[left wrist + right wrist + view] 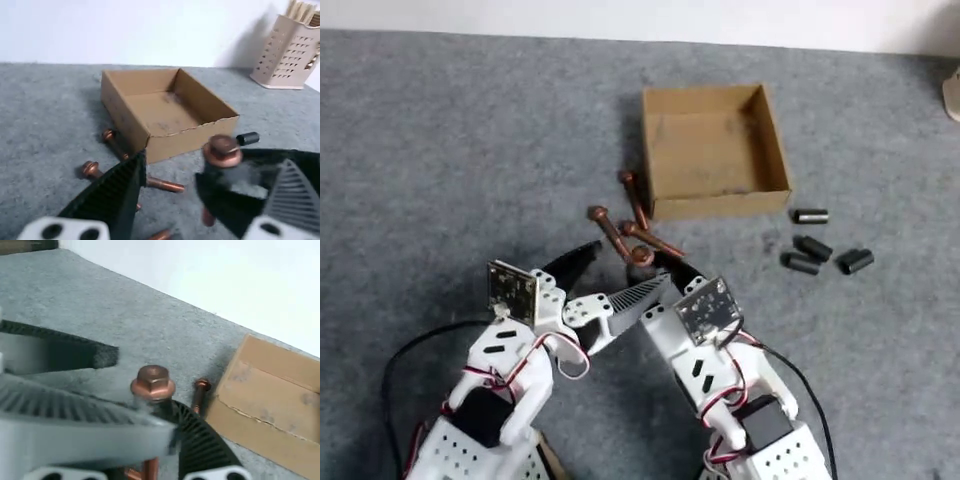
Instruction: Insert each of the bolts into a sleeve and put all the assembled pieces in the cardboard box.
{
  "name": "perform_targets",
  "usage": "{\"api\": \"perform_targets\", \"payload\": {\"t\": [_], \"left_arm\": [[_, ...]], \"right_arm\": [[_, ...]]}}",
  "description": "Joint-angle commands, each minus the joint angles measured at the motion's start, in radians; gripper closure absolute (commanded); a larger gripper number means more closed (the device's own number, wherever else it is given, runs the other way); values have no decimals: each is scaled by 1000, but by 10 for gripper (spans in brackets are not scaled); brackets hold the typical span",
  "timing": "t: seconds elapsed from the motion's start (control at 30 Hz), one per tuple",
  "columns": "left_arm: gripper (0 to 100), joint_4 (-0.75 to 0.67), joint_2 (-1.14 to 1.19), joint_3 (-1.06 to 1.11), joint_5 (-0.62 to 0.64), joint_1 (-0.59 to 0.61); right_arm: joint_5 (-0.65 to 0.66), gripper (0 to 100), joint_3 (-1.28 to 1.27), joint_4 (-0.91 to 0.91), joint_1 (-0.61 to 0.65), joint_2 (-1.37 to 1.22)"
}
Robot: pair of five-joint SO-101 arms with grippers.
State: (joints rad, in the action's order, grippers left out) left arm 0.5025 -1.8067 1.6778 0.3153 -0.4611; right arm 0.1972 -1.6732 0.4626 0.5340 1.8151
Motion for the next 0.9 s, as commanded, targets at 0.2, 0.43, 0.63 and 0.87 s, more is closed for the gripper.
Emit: {"api": "perform_targets", "payload": {"t": [0.2,0.43,0.63,0.87], "left_arm": [[600,203,-5,18,17,326],[600,362,-5,18,17,401],[600,394,-5,18,15,406],[600,394,2,18,12,407]], "right_arm": [[-9,994,-119,-45,-328,22],[-123,994,-45,61,-321,19],[-123,994,71,113,-302,-36],[-127,994,312,45,-302,-504]]}}
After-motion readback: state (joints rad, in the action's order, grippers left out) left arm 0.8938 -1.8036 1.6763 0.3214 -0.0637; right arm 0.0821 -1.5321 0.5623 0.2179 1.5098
